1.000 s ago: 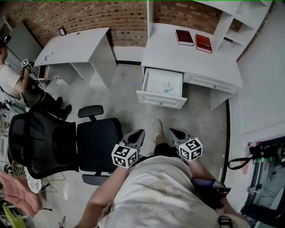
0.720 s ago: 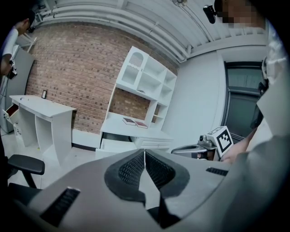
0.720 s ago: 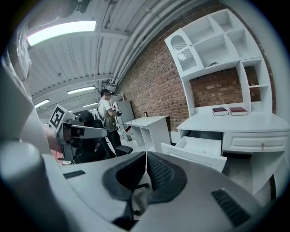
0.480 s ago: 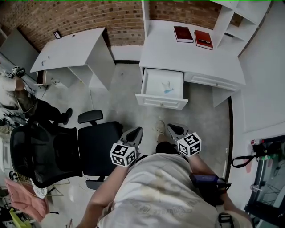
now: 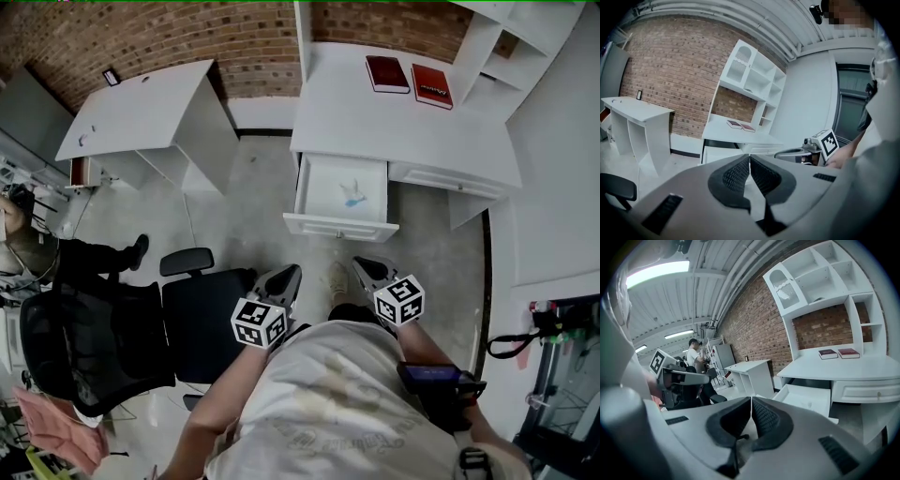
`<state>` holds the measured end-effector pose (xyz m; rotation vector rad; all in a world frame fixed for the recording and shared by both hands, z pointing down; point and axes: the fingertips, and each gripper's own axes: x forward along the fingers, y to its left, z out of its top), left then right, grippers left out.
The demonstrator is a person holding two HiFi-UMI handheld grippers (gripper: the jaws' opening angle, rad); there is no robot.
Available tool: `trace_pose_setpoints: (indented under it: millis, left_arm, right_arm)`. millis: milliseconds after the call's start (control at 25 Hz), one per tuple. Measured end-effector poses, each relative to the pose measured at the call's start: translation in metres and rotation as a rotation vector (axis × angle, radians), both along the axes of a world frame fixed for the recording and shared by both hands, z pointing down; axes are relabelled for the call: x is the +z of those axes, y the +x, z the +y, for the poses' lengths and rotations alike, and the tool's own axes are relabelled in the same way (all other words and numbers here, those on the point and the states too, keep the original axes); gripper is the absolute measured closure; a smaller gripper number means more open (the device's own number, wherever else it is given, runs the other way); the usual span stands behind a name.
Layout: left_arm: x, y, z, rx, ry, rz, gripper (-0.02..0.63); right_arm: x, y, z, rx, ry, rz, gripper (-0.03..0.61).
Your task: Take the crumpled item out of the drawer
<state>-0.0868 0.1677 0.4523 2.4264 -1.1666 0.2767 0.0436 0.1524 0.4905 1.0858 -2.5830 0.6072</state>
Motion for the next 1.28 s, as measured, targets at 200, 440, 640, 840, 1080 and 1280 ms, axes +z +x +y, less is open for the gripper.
trace_pose_setpoints:
  millis: [200,440,640,840,1080,1280]
  left_arm:
    - [-0.001,0.001,-0.031,0.001,-0.006,0.006,0.586]
    - [0.002,0.009,-0.062,0.012,-0.029,0.01,0.586]
    - [0.007,0.015,-0.089,0.02,-0.054,0.005,0.586]
    - [0.005,0.021,-0.12,0.013,-0.056,0.007,0.586]
    - [0.007,0.029,-0.157,0.007,-0.059,0.0,0.586]
    - [0.007,0.041,-0.189,0.015,-0.058,-0.008,0.586]
  right_arm:
    - [0.0,0.004,-0.026,0.007,-0.011,0.01,0.554]
    - [0.002,0.014,-0.063,0.025,-0.03,0.007,0.554]
    - [0.003,0.015,-0.092,0.009,-0.045,0.017,0.554]
    - [0.001,0.02,-0.127,0.001,-0.045,0.018,0.554]
    - [0.005,0.026,-0.164,-0.007,-0.05,0.012,0.554]
    - [0.013,0.038,-0.194,0.0,-0.064,0.026,0.554]
